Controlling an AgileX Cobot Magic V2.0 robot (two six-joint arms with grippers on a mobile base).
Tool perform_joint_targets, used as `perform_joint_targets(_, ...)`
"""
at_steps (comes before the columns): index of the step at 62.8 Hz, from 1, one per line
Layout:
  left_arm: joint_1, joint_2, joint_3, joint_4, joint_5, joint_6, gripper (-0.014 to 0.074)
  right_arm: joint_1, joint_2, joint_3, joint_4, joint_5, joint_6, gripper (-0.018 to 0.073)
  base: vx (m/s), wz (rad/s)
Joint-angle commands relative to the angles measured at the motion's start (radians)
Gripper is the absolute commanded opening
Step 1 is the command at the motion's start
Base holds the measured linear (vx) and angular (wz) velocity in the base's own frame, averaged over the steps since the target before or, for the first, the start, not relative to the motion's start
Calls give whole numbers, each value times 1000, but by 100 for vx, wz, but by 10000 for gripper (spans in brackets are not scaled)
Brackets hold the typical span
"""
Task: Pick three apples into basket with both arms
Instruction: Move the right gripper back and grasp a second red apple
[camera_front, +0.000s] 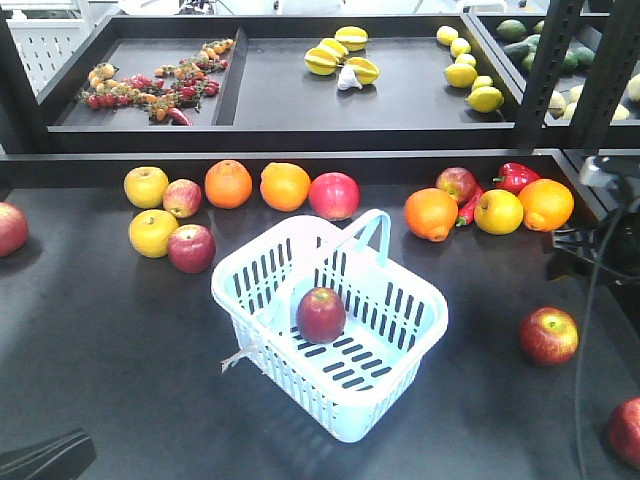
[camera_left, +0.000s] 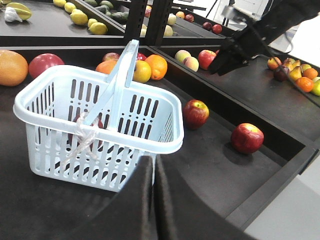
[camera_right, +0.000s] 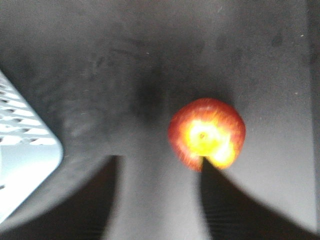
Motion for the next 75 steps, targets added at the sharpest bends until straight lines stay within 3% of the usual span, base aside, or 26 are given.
perform_joint_targets(1,2,7,-25,1,25,-2,-8,-5,21,-69,7,-9,8,637,0,0)
perform_joint_targets(7,2,7,-25,1,25,-2,-8,-5,81,-102,-1,-16,35,730,0,0)
perform_joint_targets(24,2,7,-25,1,25,-2,-8,-5,219,-182,-72,-12,90,694,0,0)
perform_joint_targets(53,2,7,-25,1,25,-2,-8,-5,366,-203,-75,-12,93,640,0,0)
perform_joint_targets(65,2,7,-25,1,26,-3,-8,-5,366,-205,-76,3,99,491,0,0)
perform_joint_targets(75,2,7,-25,1,26,-3,-8,-5,361,-238,-69,86,89,239,0,0)
